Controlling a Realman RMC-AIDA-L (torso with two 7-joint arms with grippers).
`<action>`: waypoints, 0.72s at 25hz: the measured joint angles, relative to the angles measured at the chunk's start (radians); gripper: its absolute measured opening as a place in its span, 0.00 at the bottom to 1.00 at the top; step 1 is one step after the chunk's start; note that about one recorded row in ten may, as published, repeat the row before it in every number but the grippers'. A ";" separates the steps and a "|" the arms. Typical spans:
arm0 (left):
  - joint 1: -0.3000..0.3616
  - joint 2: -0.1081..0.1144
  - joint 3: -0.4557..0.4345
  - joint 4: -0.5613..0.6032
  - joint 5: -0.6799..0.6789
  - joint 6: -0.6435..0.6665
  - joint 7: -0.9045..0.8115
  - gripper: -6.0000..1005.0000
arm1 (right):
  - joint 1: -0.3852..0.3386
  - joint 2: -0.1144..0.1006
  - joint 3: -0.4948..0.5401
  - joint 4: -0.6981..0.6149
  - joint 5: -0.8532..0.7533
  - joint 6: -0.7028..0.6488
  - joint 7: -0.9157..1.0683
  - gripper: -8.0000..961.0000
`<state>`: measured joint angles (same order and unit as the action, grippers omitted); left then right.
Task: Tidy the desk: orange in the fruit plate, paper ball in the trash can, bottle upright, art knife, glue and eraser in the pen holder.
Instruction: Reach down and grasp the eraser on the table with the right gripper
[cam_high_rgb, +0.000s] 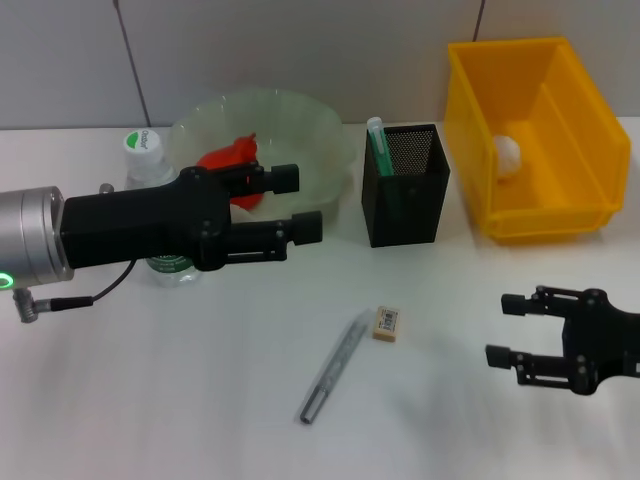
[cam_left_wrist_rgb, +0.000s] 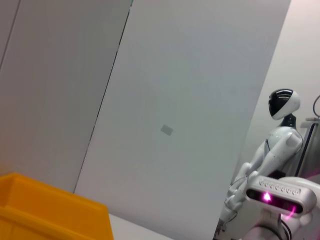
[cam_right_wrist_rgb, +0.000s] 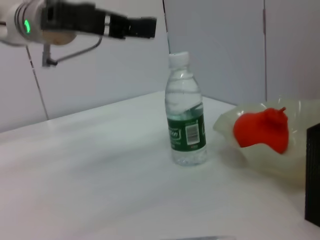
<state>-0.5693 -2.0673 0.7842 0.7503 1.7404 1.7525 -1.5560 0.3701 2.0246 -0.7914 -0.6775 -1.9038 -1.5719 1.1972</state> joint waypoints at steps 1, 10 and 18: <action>0.006 0.000 0.000 -0.006 0.001 0.001 0.018 0.81 | 0.007 0.000 0.002 -0.005 0.001 0.000 0.011 0.75; 0.087 0.005 -0.008 -0.204 0.004 0.005 0.344 0.81 | 0.229 0.008 -0.066 -0.162 -0.237 -0.005 0.383 0.75; 0.143 0.002 -0.025 -0.296 0.001 -0.024 0.486 0.81 | 0.442 0.040 -0.120 -0.185 -0.495 0.033 0.546 0.75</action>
<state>-0.4266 -2.0656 0.7597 0.4543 1.7415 1.7289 -1.0699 0.8119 2.0648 -0.9114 -0.8620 -2.3990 -1.5387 1.7430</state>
